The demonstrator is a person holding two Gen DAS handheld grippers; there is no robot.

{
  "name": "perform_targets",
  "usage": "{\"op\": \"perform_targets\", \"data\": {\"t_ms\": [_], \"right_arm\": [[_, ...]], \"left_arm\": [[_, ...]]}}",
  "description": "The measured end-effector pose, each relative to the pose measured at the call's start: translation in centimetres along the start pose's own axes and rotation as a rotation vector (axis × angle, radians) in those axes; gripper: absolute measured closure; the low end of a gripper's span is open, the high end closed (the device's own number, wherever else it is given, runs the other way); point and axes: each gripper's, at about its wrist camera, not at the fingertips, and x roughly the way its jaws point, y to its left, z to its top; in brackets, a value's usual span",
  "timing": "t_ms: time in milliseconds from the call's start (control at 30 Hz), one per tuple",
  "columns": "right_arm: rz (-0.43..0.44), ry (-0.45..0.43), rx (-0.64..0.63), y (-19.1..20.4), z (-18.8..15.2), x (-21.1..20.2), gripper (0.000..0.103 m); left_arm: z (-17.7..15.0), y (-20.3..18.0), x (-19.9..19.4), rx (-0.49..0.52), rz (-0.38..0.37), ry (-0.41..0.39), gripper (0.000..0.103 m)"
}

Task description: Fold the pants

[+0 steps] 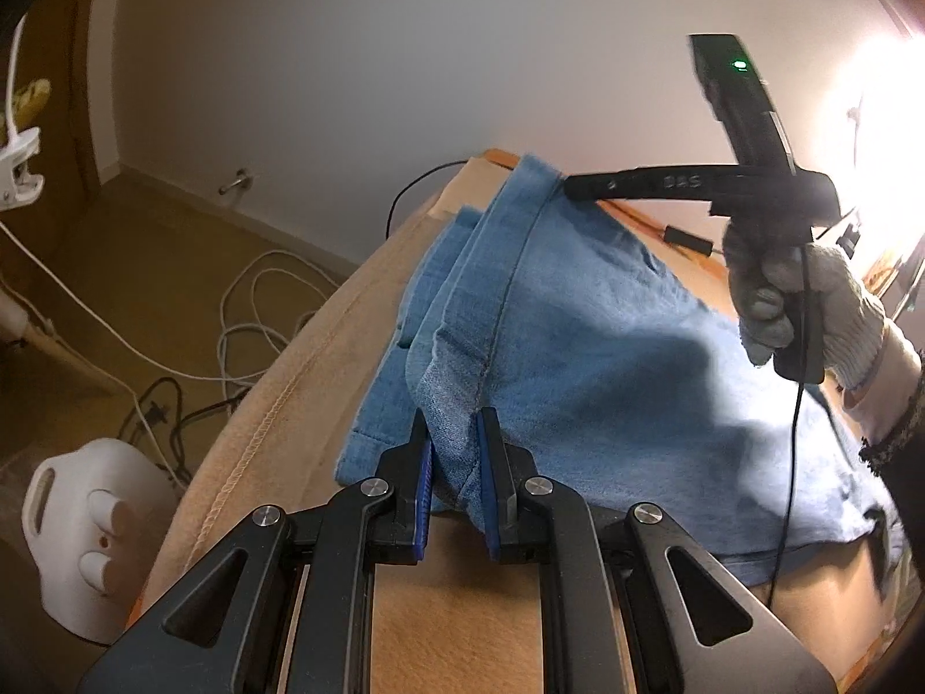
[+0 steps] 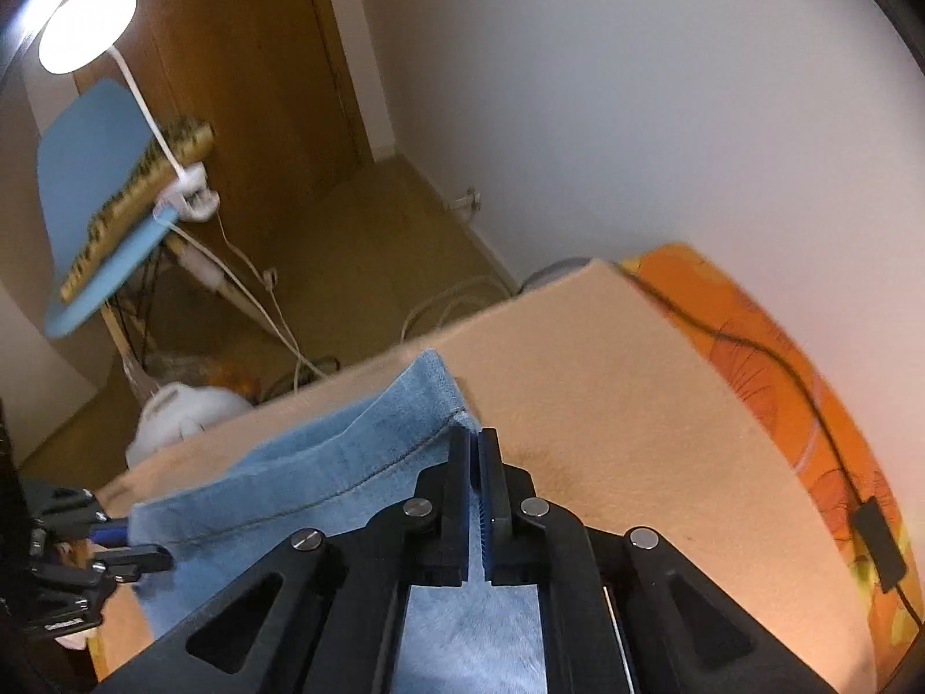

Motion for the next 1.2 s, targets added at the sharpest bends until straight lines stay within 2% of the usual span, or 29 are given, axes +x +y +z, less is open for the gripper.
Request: {"op": "perform_targets", "data": {"t_ms": [133, 233, 333, 533, 600, 633, 767, 800, 833, 867, 967, 1067, 1200], "right_arm": [[-0.031, -0.061, -0.021, 0.7, 1.3, -2.4, 0.103], [-0.048, -0.085, -0.03, 1.5, 2.7, -2.7, 0.103], [-0.076, -0.074, -0.045, 2.4, 3.7, -1.2, 0.103], [-0.151, -0.05, -0.018, 1.5, 3.8, 2.0, 0.103], [-0.149, -0.046, 0.001, 1.1, 3.8, 2.4, 0.103], [-0.148, -0.041, -0.001, 1.0, 3.8, 2.4, 0.103], [-0.142, -0.024, -0.041, 1.5, 3.0, 1.6, 0.103], [-0.141, -0.021, -0.035, 1.4, 2.6, 1.1, 0.103], [-0.139, -0.021, -0.026, 1.2, 2.4, 0.6, 0.098], [-0.133, -0.025, -0.018, 1.2, 2.0, -0.1, 0.087], [-0.137, -0.051, -0.007, 1.2, 0.1, -3.6, 0.076], [-0.154, -0.069, 0.008, 1.4, -2.2, -7.7, 0.069], [-0.197, -0.08, 0.022, 1.7, -7.2, -14.6, 0.067]], "left_arm": [[0.7, 0.4, -1.2, -0.003, -0.014, -0.015, 0.09], [1.1, 0.6, -1.8, 0.001, -0.005, -0.028, 0.09], [1.2, 1.1, -1.8, -0.002, 0.004, -0.024, 0.09], [0.9, 1.5, 1.3, 0.001, 0.032, 0.049, 0.09], [0.9, 2.0, 1.7, -0.005, 0.038, 0.055, 0.084], [0.9, 2.4, 1.6, -0.019, 0.036, 0.05, 0.078], [0.9, 3.4, 1.3, -0.04, 0.053, 0.046, 0.066], [0.9, 3.3, 1.0, -0.029, 0.066, 0.041, 0.066], [0.9, 3.2, 0.8, -0.017, 0.079, 0.036, 0.066], [1.0, 3.0, 0.4, -0.005, 0.096, 0.03, 0.066], [1.2, 2.9, -0.7, 0.009, 0.137, 0.012, 0.066], [1.6, 3.5, -1.7, 0.006, 0.175, 0.012, 0.066], [1.8, 3.2, -4.0, -0.032, 0.14, -0.005, 0.066]]}}
